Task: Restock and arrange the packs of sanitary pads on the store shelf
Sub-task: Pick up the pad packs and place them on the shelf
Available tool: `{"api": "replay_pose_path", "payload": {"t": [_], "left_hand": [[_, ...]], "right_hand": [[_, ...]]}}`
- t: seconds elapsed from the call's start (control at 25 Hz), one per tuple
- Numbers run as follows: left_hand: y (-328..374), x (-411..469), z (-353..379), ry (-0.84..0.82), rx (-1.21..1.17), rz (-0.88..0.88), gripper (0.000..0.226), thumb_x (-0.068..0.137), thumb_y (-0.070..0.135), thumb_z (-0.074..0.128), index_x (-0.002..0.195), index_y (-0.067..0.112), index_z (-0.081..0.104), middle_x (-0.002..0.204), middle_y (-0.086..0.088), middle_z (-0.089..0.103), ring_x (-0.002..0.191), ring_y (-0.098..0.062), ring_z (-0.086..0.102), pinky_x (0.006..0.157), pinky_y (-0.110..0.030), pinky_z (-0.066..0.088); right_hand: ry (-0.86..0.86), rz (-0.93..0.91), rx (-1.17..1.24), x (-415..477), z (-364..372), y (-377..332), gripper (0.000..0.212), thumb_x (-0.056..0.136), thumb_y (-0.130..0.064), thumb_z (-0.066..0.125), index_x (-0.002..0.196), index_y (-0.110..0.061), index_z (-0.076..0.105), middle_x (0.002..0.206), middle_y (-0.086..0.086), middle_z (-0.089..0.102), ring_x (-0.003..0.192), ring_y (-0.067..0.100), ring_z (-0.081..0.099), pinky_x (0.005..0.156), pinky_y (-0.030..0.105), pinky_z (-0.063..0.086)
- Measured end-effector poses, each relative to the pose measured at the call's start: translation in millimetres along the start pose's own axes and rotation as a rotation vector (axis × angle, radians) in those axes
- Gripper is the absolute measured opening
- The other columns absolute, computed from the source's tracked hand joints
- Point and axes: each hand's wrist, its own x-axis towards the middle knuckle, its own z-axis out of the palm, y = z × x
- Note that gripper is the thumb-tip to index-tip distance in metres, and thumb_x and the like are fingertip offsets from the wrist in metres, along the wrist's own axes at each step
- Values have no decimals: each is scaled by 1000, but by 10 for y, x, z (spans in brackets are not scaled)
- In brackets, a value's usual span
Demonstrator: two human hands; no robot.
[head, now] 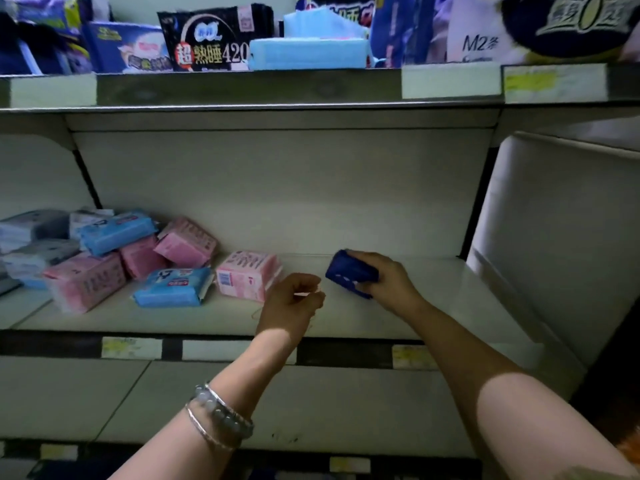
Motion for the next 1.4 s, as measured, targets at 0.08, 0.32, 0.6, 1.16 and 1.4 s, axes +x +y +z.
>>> {"api": "replay_pose_path", "payload": {"t": [0.08,0.32,0.6,1.16,1.4], "left_hand": [[-27,-28,33,18,-1,-11,25,86,11,62,104,25,51,105,4,56,94,-15,55,83,-27,48],[-100,-142,17,145,-75,30,68,81,19,68,138,25,30,132,4,42,113,-14,46,86,-26,40],[-292,-438,-264,13,-471,-53,75,52,30,81,120,26,49,107,5,69,96,-16,67,80,-34,56],[-256,-1761,-2105,380,-643,115,66,53,1,75,113,10,50,103,-5,69,92,-19,67,72,-27,58],[-449,-2675,-3207,403,-667,68,51,56,10,68,103,17,52,99,-4,69,92,-20,66,74,-31,52]], "right_hand": [[60,100,425,-148,-134,-229,62,77,14,63,131,-15,50,127,9,56,110,18,55,87,24,51],[-34,220,1156,-412,-317,-411,78,47,-15,87,120,-11,60,110,9,69,95,32,67,64,47,56],[-14,390,1293,-582,44,-491,40,69,-20,60,107,-9,63,96,8,72,87,25,68,66,39,60],[-393,54,1268,-1183,1677,-2199,74,56,-36,85,116,-4,58,113,12,66,100,24,64,77,32,55],[-320,131,1236,-1882,2677,-2959,91,48,-35,89,121,4,50,105,13,68,93,24,66,71,31,56]]}}
